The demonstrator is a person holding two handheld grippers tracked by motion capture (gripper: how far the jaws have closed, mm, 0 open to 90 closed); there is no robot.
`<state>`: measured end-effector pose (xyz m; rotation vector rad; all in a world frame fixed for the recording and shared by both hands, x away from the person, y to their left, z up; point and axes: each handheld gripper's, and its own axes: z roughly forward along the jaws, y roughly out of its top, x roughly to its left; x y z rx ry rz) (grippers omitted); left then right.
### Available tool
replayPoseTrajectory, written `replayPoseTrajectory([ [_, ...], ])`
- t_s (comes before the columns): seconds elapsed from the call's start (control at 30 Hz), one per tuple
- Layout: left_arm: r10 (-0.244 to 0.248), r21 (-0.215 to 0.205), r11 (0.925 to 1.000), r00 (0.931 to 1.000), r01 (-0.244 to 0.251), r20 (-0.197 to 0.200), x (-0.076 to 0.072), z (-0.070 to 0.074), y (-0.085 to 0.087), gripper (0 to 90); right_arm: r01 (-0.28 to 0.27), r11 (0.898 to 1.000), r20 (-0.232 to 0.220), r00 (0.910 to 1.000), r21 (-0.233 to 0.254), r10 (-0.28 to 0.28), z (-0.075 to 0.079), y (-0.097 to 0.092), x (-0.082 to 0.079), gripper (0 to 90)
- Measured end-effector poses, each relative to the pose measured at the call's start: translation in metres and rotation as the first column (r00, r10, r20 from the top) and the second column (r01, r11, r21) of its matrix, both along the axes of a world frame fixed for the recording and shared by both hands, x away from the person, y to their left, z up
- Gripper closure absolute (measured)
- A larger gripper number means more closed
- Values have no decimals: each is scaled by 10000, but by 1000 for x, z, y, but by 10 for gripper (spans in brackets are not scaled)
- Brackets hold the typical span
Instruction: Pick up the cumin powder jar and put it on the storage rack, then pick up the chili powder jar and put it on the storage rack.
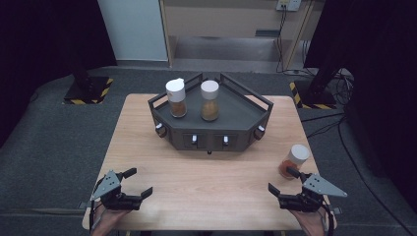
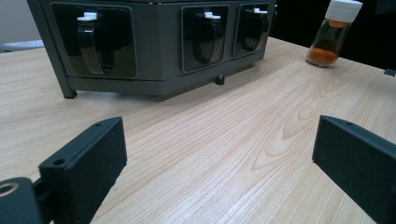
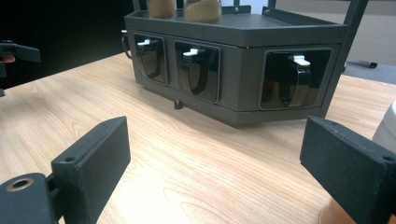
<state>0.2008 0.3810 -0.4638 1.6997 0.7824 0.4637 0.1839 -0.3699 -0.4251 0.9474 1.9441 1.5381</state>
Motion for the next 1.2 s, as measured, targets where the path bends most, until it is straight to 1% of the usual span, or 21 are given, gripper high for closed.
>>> replayPoseTrajectory([
  [0.3,-48,-1,10000,10000,48,40,0,0,0,18,19,10000,251,9997,-4,-19,-2,-1,-5,84],
  [0.37,-48,-2,10000,10000,48,34,0,0,0,18,33,10000,246,9997,9,-33,-2,-1,-4,84],
  [0.4,-50,12,10000,10000,50,36,0,0,0,18,34,9999,151,9999,99,-36,-3,-3,-4,84],
  [0.6,-65,49,10000,10000,65,33,0,1,-1,18,16,9999,99,9999,118,-17,-4,-4,-3,85],
  [1.2,-94,46,9999,9999,94,60,0,0,-1,18,33,9999,160,9999,130,-35,-4,-3,-4,84],
])
